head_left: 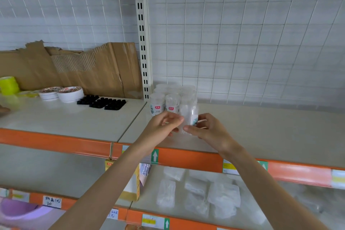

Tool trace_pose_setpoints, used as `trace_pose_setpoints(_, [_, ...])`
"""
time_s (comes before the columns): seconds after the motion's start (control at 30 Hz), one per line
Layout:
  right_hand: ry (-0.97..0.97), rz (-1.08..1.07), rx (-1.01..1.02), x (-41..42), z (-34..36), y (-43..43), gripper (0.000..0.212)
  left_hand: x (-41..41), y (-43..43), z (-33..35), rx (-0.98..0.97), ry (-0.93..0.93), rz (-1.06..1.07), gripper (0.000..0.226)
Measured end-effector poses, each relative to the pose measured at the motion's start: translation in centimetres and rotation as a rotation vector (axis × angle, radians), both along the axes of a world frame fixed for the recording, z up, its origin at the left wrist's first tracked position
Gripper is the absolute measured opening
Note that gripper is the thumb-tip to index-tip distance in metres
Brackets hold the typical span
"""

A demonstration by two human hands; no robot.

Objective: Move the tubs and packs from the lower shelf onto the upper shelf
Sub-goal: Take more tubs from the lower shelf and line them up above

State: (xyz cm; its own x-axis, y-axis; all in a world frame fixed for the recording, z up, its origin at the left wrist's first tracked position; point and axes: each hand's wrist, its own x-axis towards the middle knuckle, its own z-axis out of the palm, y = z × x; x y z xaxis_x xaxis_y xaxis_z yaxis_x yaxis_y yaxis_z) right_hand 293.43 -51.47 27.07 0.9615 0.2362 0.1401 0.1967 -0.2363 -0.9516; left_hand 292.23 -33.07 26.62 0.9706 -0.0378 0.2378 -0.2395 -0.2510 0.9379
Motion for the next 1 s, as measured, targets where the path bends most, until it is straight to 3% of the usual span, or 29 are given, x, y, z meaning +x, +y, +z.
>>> trace_pose_setpoints(0.17, [-0.124,-0.069,-0.235,-0.5,0.1,0.3,0.057,-0.2,-0.2,0.1,0.021,0.018,-0.02,0.037])
trace_pose_setpoints(0.47, [0.069,0.148,0.091,-0.2,0.3,-0.8,0.036,0.0,0.1,0.0,-0.117,0.041,-0.007,0.015])
trace_pose_setpoints(0.7, [0.025,0.087,0.061,0.5,-0.5,-0.8,0.054,-0.3,0.0,0.3,-0.006,0.038,-0.091,0.022])
trace_pose_setpoints(0.87, [0.011,0.114,0.021,0.6,-0.7,-0.6,0.047,-0.1,0.2,0.2,0.015,0.061,-0.045,0.036])
trace_pose_setpoints(1.0, [0.008,0.093,-0.002,0.8,-0.8,-0.8,0.04,0.0,0.5,0.1,-0.082,0.075,-0.02,0.046])
